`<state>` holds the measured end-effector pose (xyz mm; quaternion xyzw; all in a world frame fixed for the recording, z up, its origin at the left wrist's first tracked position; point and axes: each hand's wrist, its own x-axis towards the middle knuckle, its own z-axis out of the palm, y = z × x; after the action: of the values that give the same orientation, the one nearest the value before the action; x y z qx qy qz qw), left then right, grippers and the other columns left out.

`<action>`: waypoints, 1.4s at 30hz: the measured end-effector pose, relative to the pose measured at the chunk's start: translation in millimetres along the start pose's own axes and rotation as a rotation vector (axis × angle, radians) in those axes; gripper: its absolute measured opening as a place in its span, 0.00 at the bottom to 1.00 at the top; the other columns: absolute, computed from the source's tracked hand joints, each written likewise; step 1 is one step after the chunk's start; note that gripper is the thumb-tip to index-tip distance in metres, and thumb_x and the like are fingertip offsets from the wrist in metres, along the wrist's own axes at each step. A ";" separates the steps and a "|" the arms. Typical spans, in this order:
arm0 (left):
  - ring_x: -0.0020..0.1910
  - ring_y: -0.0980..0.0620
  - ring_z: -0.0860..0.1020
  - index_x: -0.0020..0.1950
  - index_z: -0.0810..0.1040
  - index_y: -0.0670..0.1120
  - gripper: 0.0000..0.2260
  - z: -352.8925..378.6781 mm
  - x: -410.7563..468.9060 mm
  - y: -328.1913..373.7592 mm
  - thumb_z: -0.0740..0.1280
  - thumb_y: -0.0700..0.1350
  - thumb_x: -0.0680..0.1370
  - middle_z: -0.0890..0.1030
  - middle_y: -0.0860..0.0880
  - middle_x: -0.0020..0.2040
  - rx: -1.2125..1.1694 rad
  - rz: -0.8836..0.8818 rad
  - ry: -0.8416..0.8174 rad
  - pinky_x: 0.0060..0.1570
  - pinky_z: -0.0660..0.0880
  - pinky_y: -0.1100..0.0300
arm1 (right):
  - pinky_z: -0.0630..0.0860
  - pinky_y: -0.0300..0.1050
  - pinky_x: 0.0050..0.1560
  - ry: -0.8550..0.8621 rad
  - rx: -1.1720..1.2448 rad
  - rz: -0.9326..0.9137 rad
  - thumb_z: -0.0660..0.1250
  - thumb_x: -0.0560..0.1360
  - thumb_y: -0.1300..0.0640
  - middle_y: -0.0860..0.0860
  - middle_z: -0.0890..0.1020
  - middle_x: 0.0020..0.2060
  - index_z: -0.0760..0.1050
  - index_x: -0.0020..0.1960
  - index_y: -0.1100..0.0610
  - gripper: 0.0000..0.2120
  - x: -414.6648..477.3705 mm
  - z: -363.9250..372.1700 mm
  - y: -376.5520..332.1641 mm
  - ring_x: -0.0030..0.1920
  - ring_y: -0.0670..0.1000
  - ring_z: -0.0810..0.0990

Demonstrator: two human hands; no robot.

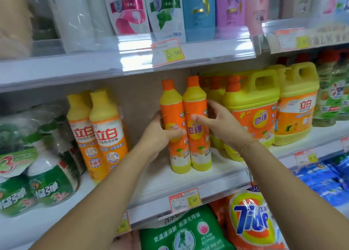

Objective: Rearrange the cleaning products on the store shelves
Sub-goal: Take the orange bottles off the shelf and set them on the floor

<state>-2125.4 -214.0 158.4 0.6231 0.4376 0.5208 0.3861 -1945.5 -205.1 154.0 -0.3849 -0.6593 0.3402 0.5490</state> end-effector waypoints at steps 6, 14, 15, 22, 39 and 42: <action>0.43 0.58 0.80 0.57 0.73 0.46 0.23 6.0 -28.2 -46.7 0.75 0.30 0.67 0.82 0.48 0.53 0.150 -0.140 -0.057 0.42 0.76 0.71 | 0.76 0.40 0.46 0.086 -0.544 -0.015 0.80 0.62 0.52 0.50 0.80 0.50 0.72 0.63 0.48 0.32 -51.3 13.0 47.7 0.46 0.50 0.79; 0.41 0.54 0.78 0.53 0.70 0.43 0.20 5.0 0.4 -66.3 0.76 0.33 0.67 0.79 0.47 0.50 0.114 -0.183 0.140 0.40 0.76 0.62 | 0.77 0.47 0.57 -0.058 -0.450 0.156 0.78 0.64 0.62 0.51 0.82 0.52 0.73 0.62 0.58 0.28 1.0 14.7 65.8 0.51 0.50 0.81; 0.40 0.54 0.78 0.50 0.71 0.42 0.18 4.1 5.9 -70.2 0.76 0.32 0.67 0.78 0.46 0.49 0.097 -0.195 0.158 0.40 0.76 0.60 | 0.76 0.52 0.59 -0.087 -0.399 0.197 0.78 0.65 0.62 0.53 0.82 0.54 0.73 0.62 0.59 0.27 10.2 17.8 71.1 0.53 0.52 0.81; 0.47 0.45 0.79 0.48 0.70 0.45 0.19 -0.6 35.3 -91.9 0.79 0.40 0.67 0.80 0.44 0.49 0.199 -0.186 0.312 0.52 0.77 0.51 | 0.73 0.49 0.63 -0.128 -0.585 0.289 0.74 0.70 0.55 0.54 0.79 0.60 0.73 0.64 0.58 0.24 50.7 40.9 79.9 0.59 0.55 0.78; 0.43 0.49 0.76 0.50 0.69 0.46 0.23 -3.3 34.2 -91.2 0.80 0.46 0.65 0.77 0.50 0.46 0.250 -0.222 0.435 0.42 0.71 0.61 | 0.74 0.57 0.62 -0.202 -0.399 0.346 0.74 0.70 0.58 0.54 0.78 0.60 0.70 0.65 0.56 0.26 63.6 47.7 96.5 0.59 0.58 0.77; 0.44 0.48 0.76 0.52 0.70 0.46 0.22 -0.7 28.3 -84.6 0.79 0.46 0.66 0.79 0.47 0.50 0.254 -0.251 0.417 0.42 0.69 0.62 | 0.73 0.52 0.64 -0.221 -0.320 0.381 0.72 0.71 0.62 0.54 0.78 0.60 0.69 0.66 0.59 0.25 55.9 43.4 94.7 0.59 0.55 0.77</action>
<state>-2136.1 -160.2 88.1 0.4869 0.6431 0.5269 0.2678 -1981.2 -112.3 90.0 -0.5442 -0.6763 0.3689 0.3323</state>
